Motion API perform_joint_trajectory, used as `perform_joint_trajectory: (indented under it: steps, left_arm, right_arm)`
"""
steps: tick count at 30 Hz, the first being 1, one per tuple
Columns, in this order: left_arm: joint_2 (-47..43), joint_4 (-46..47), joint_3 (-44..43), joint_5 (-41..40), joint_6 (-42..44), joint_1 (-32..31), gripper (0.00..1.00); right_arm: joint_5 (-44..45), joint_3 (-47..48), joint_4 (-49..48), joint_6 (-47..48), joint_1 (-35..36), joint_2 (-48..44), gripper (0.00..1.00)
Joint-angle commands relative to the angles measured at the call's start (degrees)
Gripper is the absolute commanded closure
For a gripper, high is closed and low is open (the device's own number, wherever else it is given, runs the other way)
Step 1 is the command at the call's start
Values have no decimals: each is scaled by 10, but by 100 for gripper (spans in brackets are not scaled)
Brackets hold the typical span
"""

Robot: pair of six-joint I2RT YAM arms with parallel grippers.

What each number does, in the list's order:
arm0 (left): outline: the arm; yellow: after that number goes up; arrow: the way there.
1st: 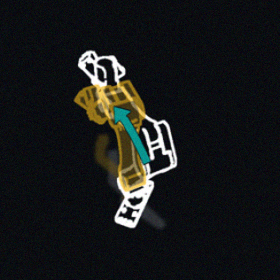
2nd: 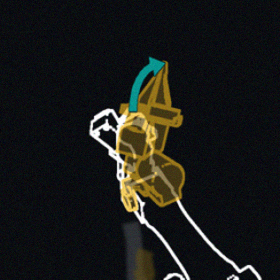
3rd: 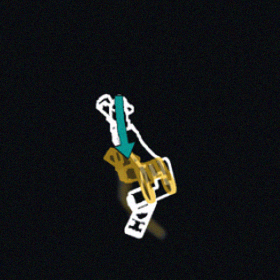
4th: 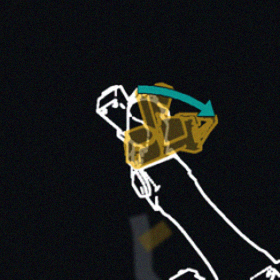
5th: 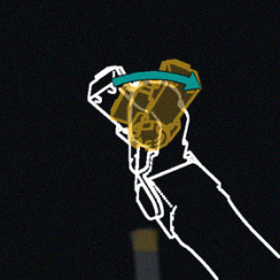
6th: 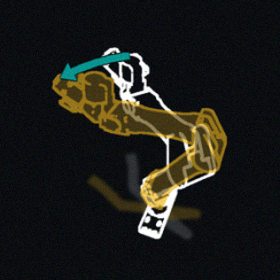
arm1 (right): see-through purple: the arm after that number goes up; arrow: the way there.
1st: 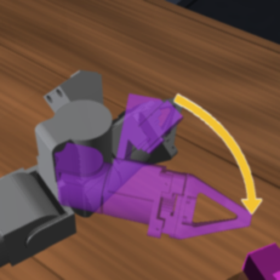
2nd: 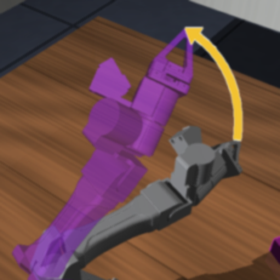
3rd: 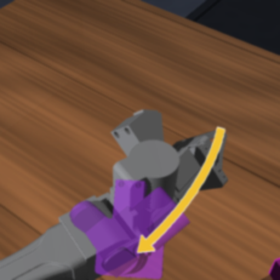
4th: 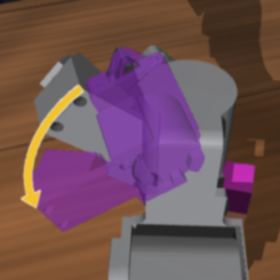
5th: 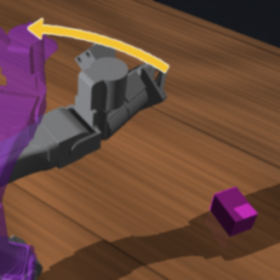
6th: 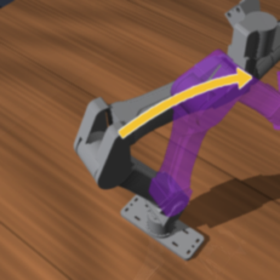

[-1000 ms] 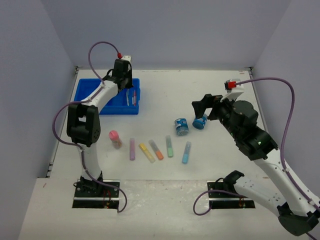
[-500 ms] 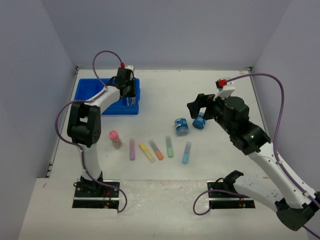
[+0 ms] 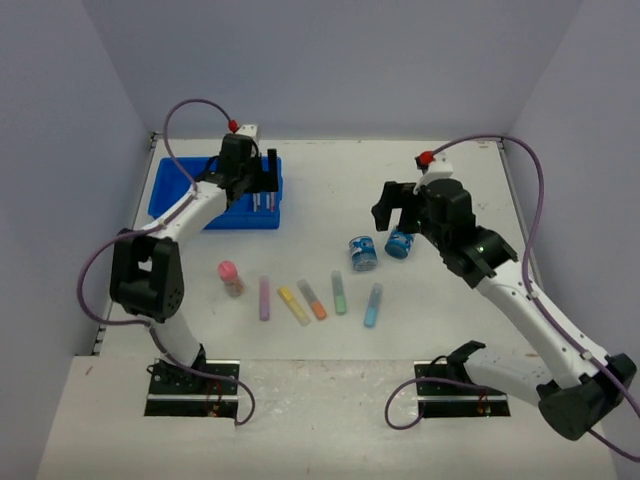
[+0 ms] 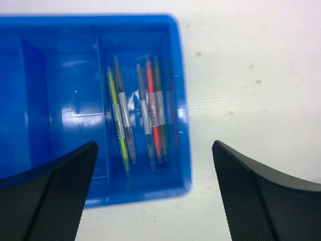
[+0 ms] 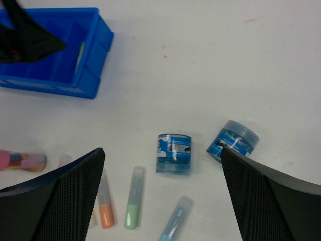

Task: Sort the stationery into containers
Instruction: Place the pen in the storage box.

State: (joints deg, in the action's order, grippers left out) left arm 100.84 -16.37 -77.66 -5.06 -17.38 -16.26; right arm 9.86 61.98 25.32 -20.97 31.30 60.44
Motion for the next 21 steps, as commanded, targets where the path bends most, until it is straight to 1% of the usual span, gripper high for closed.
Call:
perform_joint_trajectory:
  steps: [1,5,7,11,13,17,21]
  left_arm:
    - [-129,53,24,-36,-20,-37,0]
    - [-189,49,53,-30,-38,-38,0]
    - [-228,53,94,-35,-82,-38,0]
    - [-322,82,171,-14,-125,-43,0]
    - [-355,94,203,9,-126,-45,0]
    - [-396,91,233,43,-114,-49,0]
    - [-402,92,241,57,-107,-72,0]
  right_arm:
    - [35,11,44,-51,-35,77,1]
    - [61,-9,49,-91,-53,109,1]
    - [92,-13,63,-124,-61,129,1]
    - [127,-12,88,-162,-70,188,1]
    - [132,-12,91,-175,-71,222,1]
    - [133,6,92,-210,-75,289,2]
    - [135,20,84,-235,-76,323,5]
